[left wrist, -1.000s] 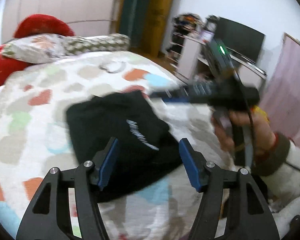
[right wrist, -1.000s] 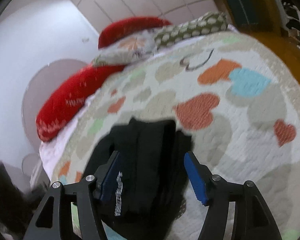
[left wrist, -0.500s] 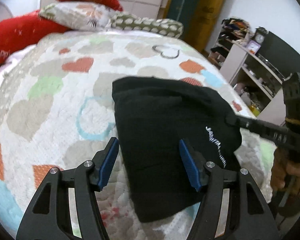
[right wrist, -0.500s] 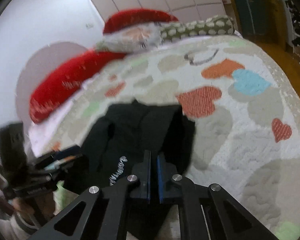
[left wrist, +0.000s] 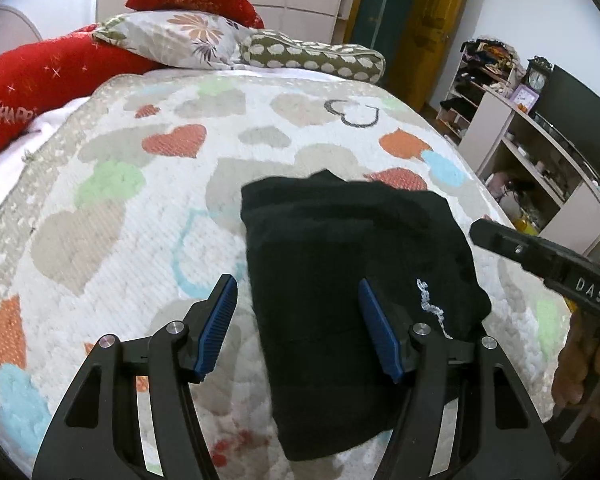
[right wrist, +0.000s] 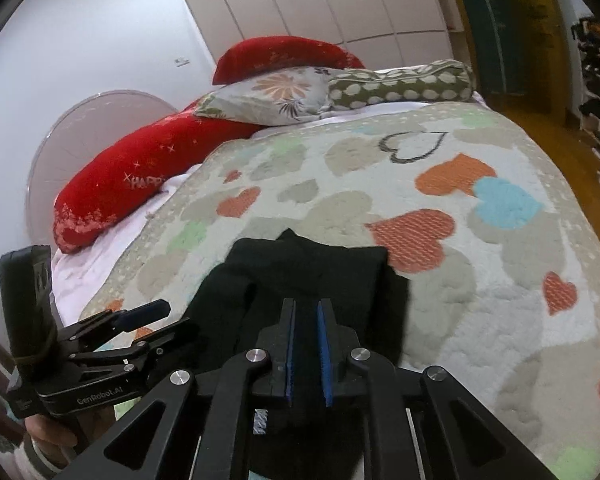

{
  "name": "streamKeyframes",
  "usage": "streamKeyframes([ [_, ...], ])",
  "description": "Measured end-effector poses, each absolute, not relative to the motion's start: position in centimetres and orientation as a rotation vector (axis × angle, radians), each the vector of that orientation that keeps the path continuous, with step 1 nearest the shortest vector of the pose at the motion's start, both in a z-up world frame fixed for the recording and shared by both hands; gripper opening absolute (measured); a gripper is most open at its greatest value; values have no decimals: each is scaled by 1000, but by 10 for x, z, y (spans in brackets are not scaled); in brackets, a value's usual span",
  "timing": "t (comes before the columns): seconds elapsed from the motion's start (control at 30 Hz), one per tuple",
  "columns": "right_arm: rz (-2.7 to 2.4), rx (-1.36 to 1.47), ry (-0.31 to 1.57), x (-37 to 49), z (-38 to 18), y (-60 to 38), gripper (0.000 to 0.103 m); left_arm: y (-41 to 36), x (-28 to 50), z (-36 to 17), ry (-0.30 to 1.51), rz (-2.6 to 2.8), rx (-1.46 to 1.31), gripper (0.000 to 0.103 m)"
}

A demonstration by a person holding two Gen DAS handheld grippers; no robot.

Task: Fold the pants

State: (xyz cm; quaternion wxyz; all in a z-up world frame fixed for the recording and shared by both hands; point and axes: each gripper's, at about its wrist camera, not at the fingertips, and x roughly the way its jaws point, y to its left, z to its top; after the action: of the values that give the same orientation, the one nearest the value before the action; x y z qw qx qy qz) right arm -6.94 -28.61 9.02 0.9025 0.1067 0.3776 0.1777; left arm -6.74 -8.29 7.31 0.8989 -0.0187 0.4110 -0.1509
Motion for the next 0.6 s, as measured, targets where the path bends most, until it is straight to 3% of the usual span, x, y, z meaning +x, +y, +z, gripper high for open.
streamKeyframes([
  [0.13, 360, 221, 785, -55, 89, -279, 12, -80, -56, 73, 855, -292, -35, 63],
  [0.23, 312, 219, 777, -52, 88, -284, 28, -79, -49, 72, 863, -286, -45, 63],
  [0.3, 284, 244, 772, -52, 86, -293, 44, -78, -46, 71, 868, -291, -59, 63],
  [0.33, 281, 258, 778, -50, 84, -297, 45, -79, -45, 71, 869, -293, -62, 63],
  [0.53, 307, 283, 834, -27, 63, -298, 43, -85, -37, 66, 884, -291, -66, 63],
  [0.6, 331, 308, 839, -21, 57, -299, 14, -86, -34, 65, 887, -288, -69, 63],
])
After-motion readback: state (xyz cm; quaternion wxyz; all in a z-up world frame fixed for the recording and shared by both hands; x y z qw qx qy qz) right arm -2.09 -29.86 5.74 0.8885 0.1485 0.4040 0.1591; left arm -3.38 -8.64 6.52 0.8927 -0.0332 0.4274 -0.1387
